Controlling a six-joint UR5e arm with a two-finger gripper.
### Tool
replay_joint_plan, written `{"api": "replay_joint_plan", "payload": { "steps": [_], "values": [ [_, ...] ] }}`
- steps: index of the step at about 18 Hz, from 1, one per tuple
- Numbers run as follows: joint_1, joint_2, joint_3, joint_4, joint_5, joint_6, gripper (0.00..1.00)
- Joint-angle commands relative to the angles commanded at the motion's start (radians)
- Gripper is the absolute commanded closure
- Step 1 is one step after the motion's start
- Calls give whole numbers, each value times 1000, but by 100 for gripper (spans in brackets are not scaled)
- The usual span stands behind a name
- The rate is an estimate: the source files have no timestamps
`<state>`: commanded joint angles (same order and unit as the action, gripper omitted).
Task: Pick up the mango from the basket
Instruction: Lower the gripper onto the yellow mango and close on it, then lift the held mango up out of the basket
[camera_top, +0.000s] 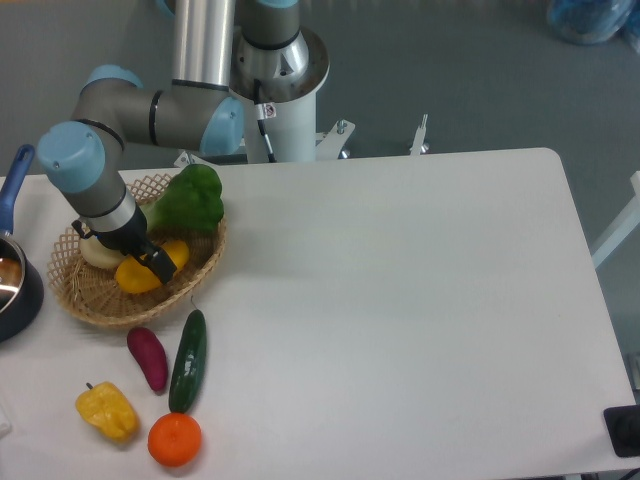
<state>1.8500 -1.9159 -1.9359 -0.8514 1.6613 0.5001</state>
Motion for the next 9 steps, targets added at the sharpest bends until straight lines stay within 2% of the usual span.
{"api": "replay_joint_plan", "payload": {
  "steps": [1, 3, 4, 5, 9],
  "values": [
    [0, -2, 2, 0, 0, 2, 5],
    [0, -3, 2, -3, -2, 6, 51],
    [0, -3, 2, -3, 0, 6, 68],
    [0, -3, 2, -2, -2, 6, 76],
    [8, 17, 5, -3, -12, 6, 84]
  ]
}}
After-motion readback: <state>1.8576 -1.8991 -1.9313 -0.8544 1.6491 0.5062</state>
